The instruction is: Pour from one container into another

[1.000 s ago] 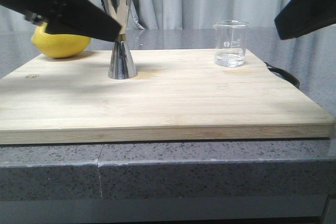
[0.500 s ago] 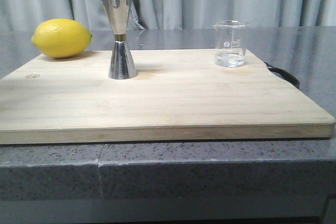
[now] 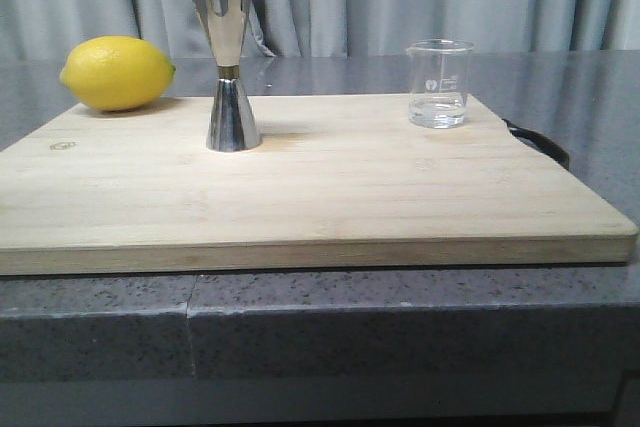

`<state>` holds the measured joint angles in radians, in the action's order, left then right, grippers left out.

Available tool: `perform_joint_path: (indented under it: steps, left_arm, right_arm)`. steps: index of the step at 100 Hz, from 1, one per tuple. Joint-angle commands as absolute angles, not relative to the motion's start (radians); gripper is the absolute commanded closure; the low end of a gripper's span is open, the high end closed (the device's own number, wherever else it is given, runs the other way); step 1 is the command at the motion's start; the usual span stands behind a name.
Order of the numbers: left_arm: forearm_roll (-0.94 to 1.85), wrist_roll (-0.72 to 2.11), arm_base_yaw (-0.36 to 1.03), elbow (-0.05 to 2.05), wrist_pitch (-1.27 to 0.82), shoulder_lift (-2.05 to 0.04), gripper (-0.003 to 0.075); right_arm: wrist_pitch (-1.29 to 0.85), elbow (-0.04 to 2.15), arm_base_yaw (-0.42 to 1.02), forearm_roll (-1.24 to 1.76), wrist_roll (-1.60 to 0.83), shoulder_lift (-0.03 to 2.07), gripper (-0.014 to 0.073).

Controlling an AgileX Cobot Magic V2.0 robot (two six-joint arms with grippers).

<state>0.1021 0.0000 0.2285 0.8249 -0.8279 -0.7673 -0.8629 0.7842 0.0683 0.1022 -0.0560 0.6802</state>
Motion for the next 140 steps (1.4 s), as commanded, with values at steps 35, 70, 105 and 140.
perform_joint_path:
  steps: [35,70,105,140]
  left_arm:
    - [0.107,-0.039,0.224,0.754,-0.614,-0.691,0.0234]
    - [0.104,-0.039,0.224,0.754,-0.614,-0.691,0.0659]
    - [0.017,-0.038,0.224,0.754,-0.614,-0.691,0.0739]
    - [0.017,-0.038,0.224,0.754,-0.614,-0.691,0.0739]
  right_arm:
    - [-0.678,0.725,0.062,0.088,-0.057,0.59,0.0071]
    - [-0.678,0.725,0.062,0.088,-0.057,0.59,0.0559]
    - [-0.659,0.725,0.062,0.088,-0.057,0.59,0.0653]
    - [-0.663,0.725,0.062,0.088,-0.057,0.59,0.0653]
